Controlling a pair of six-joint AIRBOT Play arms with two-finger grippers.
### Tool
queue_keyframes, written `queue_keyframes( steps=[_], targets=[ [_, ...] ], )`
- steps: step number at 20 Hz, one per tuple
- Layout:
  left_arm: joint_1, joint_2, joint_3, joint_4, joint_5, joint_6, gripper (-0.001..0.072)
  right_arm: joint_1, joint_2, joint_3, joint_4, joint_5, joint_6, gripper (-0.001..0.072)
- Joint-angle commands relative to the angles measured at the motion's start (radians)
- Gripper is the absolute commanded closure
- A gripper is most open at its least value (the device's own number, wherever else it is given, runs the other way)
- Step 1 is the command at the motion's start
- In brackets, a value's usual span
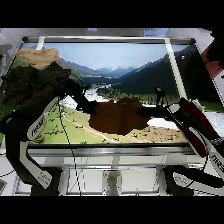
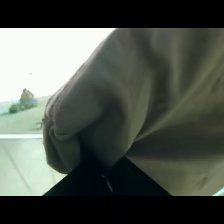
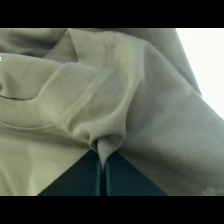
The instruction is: Fold the shirts.
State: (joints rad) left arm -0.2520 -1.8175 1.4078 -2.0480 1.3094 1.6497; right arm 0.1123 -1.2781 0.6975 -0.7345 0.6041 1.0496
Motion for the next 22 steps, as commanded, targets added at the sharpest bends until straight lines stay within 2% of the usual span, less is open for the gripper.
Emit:
queue_keyframes(
  steps=[1, 3, 7, 11, 14, 18, 20, 22],
  targets=[
    [0.002, 0.034, 0.058, -0.003, 0.002, 0.027, 0.0695, -0.013, 0.010, 0.061, -0.024, 0.015, 0.000, 0.0682],
    [0.003, 0.090, 0.151, -0.002, 0.007, 0.048, 0.0696, -0.033, 0.052, 0.153, -0.110, 0.066, 0.001, 0.0682],
    [0.003, 0.286, 0.370, -0.002, 0.012, 0.065, 0.0696, -0.074, 0.219, 0.364, -0.181, 0.221, 0.001, 0.0683],
    [0.002, 0.538, 0.449, -0.023, 0.022, 0.064, 0.0696, -0.074, 0.418, 0.538, -0.209, 0.268, 0.000, 0.0683],
    [-0.020, 0.681, 0.449, -0.032, 0.134, 0.063, 0.0695, -0.074, 0.510, 0.660, -0.196, 0.242, 0.001, 0.0684],
    [-0.181, 0.724, 0.410, -0.029, 0.361, 0.063, 0.0696, -0.074, 0.502, 0.722, -0.122, 0.228, 0.000, 0.0683],
    [-0.300, 0.724, 0.282, -0.018, 0.343, 0.063, 0.0696, -0.061, 0.446, 0.716, -0.117, 0.228, 0.001, 0.0684],
    [-0.407, 0.724, 0.064, -0.011, 0.222, 0.064, 0.0696, -0.028, 0.353, 0.712, -0.116, 0.232, 0.001, 0.0683]
  ],
)
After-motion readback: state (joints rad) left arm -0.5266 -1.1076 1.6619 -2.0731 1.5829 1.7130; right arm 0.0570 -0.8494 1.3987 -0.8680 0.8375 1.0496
